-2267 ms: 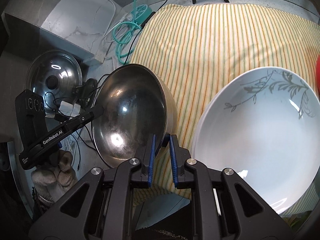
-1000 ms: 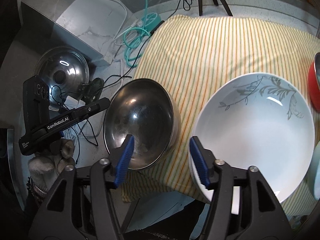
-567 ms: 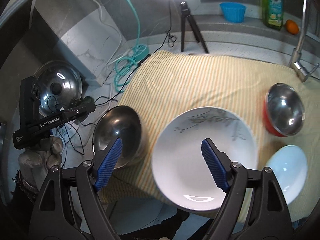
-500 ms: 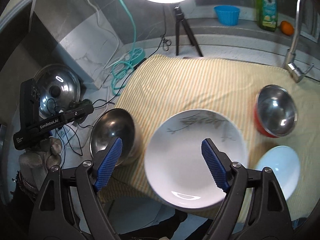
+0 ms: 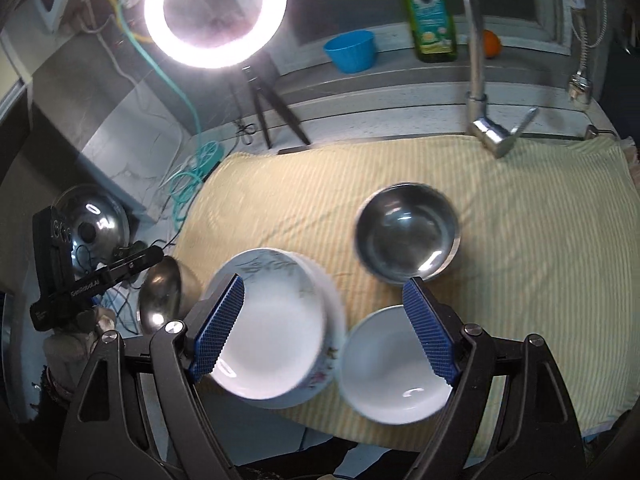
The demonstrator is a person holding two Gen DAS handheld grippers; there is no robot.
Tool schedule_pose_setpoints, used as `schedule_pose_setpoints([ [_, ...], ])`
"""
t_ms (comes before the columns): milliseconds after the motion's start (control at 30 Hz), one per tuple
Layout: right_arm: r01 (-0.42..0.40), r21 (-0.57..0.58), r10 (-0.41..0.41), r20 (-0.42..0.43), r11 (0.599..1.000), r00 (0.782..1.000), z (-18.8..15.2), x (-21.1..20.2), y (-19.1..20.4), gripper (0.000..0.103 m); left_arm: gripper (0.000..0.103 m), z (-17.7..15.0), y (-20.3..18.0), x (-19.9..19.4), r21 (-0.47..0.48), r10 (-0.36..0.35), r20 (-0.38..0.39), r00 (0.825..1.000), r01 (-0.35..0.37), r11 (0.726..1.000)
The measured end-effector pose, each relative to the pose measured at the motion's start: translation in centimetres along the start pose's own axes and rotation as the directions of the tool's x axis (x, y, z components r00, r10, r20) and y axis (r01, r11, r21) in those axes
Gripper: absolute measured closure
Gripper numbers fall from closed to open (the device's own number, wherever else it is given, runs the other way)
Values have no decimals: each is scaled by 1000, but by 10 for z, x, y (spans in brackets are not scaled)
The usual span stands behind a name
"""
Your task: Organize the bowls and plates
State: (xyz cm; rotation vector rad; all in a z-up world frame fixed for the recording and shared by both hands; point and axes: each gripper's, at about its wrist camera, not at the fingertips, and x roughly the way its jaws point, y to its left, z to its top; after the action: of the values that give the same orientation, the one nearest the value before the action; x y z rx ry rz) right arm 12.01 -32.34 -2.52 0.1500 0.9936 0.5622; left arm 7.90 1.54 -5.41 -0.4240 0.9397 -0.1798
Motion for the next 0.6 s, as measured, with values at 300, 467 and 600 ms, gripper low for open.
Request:
schedule_pose_setpoints([
  [300,63,47,-62,-9,997,998,11,14,-66,19,54,1,-59,57,42,-60,-61,996,62,997],
  [467,73,71,-72,-28,995,997,15,32,-91,30,56,2,-84,86,69,-78,-88,993,84,994],
  [600,75,66,-71,-60,995,996,19,51,-103,42,59,2,-101,110,92,-79,-120,990,90,992],
])
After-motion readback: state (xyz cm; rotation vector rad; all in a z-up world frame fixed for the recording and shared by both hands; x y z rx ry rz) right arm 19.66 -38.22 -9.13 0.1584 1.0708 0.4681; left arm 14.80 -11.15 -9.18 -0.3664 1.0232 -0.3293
